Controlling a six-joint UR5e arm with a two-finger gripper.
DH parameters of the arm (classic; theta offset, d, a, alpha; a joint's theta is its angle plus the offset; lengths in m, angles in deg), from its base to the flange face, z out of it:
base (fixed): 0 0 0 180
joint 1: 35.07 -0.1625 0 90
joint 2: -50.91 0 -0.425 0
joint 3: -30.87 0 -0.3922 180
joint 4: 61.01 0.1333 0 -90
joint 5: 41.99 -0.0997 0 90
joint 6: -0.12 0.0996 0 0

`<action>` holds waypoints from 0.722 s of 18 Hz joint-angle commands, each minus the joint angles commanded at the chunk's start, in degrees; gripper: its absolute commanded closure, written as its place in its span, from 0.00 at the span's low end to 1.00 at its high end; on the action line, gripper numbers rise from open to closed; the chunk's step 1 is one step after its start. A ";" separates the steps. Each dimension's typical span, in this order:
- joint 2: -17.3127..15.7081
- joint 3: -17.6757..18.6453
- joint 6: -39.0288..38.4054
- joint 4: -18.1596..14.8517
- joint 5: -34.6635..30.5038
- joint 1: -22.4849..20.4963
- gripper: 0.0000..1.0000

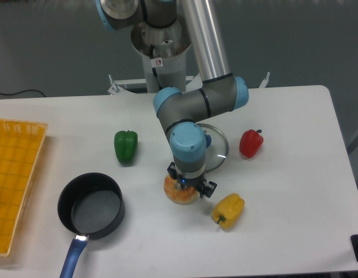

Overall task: Pick up the donuts
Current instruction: 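Lower the open gripper onto the donut and close on it, then lift the donut and carry it toward the green pepper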

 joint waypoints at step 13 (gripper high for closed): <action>-0.61 0.00 -0.97 0.00 0.44 0.09 0.87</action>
